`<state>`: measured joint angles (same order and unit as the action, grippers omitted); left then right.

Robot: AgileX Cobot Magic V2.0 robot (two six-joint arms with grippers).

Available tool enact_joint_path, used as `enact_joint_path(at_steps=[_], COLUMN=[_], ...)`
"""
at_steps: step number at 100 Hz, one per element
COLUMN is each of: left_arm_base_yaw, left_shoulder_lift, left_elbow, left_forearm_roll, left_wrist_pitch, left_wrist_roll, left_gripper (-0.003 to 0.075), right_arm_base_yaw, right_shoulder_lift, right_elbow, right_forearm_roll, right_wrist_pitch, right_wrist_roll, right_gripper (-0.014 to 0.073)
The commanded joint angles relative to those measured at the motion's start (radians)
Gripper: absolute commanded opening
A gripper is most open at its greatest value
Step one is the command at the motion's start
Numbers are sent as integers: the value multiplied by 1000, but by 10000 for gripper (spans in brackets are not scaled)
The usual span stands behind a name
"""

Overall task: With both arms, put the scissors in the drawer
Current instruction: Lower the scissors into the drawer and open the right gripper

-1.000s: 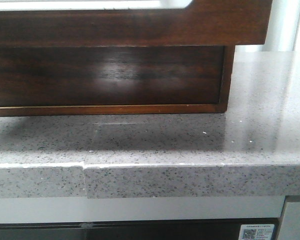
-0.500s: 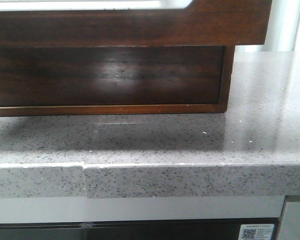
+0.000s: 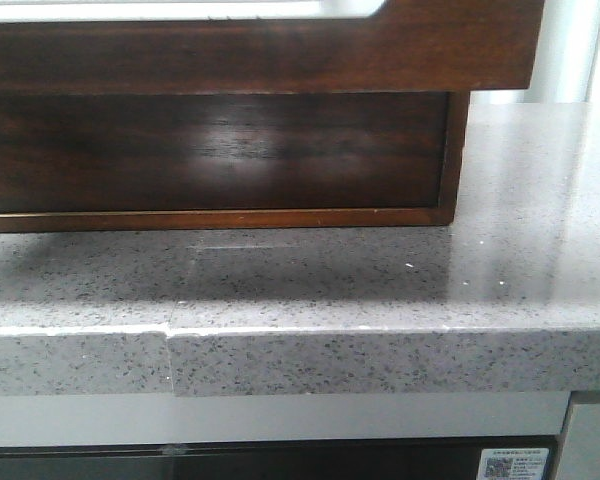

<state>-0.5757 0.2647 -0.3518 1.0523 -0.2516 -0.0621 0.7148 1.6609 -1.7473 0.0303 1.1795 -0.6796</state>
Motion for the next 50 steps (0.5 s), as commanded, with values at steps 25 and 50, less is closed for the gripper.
enact_joint_path(at_steps=[25, 50], left_arm_base_yaw=[-5, -5], left_shoulder_lift=[11, -10], left_elbow=[-29, -29], left_forearm_roll=[-66, -116], left_wrist_pitch=[-26, -23], left_wrist_roll=[-14, -14], left_gripper=[157, -22], right_arm_base_yaw=[2, 2], right_shoulder_lift=[-167, -319], right_elbow=[-31, -31], right_forearm_roll=[-17, -17], right_wrist_pitch=[-91, -91], right_wrist_roll=[13, 40], right_gripper=[88, -69])
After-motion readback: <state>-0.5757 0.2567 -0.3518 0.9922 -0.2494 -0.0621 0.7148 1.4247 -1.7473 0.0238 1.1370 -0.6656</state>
